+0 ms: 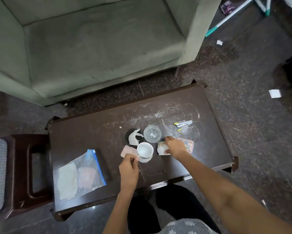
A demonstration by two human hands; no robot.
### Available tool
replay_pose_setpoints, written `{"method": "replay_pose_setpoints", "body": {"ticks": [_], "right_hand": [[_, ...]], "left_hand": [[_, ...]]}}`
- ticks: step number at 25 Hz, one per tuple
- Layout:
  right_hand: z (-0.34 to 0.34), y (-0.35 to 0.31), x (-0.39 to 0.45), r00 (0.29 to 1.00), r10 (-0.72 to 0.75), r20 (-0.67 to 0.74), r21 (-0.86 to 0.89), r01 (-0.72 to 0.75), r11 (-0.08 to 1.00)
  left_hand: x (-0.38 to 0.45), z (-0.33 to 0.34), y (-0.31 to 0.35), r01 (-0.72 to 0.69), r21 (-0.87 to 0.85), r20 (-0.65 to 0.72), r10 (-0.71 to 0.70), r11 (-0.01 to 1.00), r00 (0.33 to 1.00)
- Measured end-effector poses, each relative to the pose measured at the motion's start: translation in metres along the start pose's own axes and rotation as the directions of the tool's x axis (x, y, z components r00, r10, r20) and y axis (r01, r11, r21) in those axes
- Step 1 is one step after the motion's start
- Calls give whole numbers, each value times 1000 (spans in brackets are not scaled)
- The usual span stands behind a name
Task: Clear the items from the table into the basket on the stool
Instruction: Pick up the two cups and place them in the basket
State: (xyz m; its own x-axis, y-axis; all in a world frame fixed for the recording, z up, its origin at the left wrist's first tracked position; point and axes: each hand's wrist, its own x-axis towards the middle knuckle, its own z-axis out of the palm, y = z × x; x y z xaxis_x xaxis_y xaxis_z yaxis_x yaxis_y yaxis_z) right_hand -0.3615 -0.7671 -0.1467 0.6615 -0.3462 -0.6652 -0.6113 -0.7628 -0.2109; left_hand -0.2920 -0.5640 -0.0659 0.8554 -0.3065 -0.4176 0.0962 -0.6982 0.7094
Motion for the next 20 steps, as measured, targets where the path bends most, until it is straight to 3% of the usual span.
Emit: {"method": "replay_pose_setpoints", "body": {"ticks": [6, 8, 11, 14, 17, 20], "right_hand": [[26, 0, -9, 999, -31, -12, 58, 32, 998], [26, 1, -27, 995, -93, -39, -49, 91, 995], [12, -9, -68, 973, -173, -151, -71, 164, 984], [-8, -37, -112, 898, -277, -341, -17, 289, 957], [-35, -81, -154, 776, -368, -513, -48, 402, 914], [-59, -126, -185, 681, -413, -604, -77, 466, 881]], "left_hand": [[-5, 1, -10, 62, -68, 5, -62, 996, 998], [-12, -7, -8, 67, -85, -1, -67, 994, 998], [-25, -30, -5, 34, -95, -6, -34, 995, 999], [-37, -59, 0, -43, -95, 10, 45, 995, 999], [-44, -91, 2, -135, -21, 17, 135, 991, 991], [-51, -121, 8, -60, -97, 77, 67, 993, 995]]}}
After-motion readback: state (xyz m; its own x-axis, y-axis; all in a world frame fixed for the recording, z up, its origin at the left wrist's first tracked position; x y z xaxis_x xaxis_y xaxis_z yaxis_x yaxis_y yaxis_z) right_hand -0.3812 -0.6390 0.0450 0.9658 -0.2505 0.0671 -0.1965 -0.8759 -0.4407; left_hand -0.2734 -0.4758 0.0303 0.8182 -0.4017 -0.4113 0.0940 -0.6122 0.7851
